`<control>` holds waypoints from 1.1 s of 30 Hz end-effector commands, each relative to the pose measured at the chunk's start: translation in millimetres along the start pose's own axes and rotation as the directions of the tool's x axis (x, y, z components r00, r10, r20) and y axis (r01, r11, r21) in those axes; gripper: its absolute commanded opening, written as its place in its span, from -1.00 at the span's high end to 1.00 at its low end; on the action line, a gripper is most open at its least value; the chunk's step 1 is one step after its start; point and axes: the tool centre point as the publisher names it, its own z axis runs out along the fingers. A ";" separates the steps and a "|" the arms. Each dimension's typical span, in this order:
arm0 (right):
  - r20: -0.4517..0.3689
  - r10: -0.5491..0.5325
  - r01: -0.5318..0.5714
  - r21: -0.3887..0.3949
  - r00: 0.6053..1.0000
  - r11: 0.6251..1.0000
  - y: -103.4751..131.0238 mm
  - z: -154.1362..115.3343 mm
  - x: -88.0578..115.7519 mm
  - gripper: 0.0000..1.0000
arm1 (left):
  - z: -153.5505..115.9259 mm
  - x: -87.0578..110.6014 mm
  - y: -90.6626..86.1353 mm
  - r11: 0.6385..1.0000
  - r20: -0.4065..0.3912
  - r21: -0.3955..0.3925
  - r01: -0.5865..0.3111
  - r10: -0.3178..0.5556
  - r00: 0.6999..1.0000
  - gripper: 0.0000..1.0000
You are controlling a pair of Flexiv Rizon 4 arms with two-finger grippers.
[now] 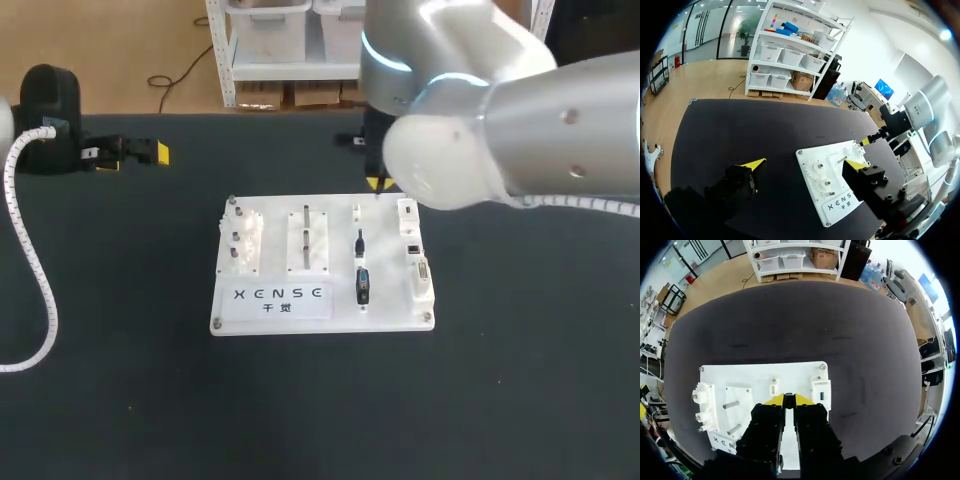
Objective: Insert the USB connector, Ethernet cable, and multi-pin plug into their matching sockets one by one.
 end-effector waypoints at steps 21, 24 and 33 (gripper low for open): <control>0.037 0.038 -0.040 0.044 0.999 0.998 -39.4 19.6 9.3 1.00 | 0.0 0.0 0.0 1.000 0.000 0.000 0.000 0.000 1.000 -1.00; 0.038 0.041 -0.043 0.049 0.998 0.998 -41.6 21.3 9.2 1.00 | 0.0 0.0 0.0 1.000 0.000 0.000 0.000 0.000 1.000 -1.00; 0.044 0.052 -0.055 0.062 0.998 0.997 -47.3 22.9 6.5 1.00 | 0.0 0.0 0.0 1.000 0.000 0.000 0.000 0.000 1.000 -1.00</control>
